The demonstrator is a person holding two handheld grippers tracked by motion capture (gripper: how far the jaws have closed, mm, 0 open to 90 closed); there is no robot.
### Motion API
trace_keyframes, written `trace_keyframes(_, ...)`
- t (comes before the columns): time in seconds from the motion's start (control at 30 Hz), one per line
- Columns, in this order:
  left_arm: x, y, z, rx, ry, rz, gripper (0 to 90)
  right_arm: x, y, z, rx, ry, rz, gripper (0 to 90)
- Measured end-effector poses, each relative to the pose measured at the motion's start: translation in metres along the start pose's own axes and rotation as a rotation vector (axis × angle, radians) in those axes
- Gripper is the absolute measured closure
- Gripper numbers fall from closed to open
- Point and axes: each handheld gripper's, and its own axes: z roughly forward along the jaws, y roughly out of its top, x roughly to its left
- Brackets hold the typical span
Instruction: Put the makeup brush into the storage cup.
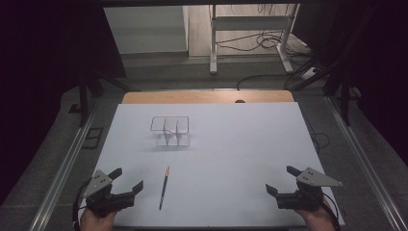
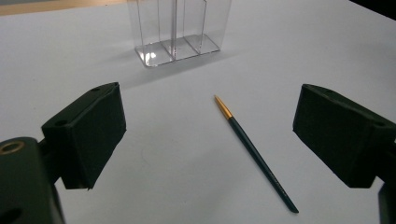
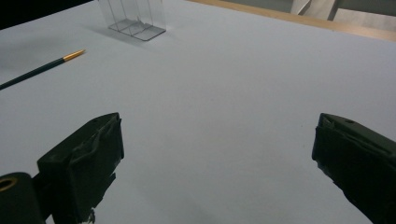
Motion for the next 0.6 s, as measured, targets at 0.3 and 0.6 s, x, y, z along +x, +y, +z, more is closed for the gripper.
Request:
trace_keyframes(0.3, 0.0009, 0.0019, 0.0015, 0.043, 0.004, -0.05, 5.7, 0.0023, 0.0009, -0.001, -0.018, -0.001, -0.006, 1.1)
trace_keyframes(0.6, 0.0045, 0.0029, -0.0026, 0.025, -0.005, -0.09, 1.2, 0.0019, 0.0008, -0.0013, -0.024, -0.005, -0.018, 0.8)
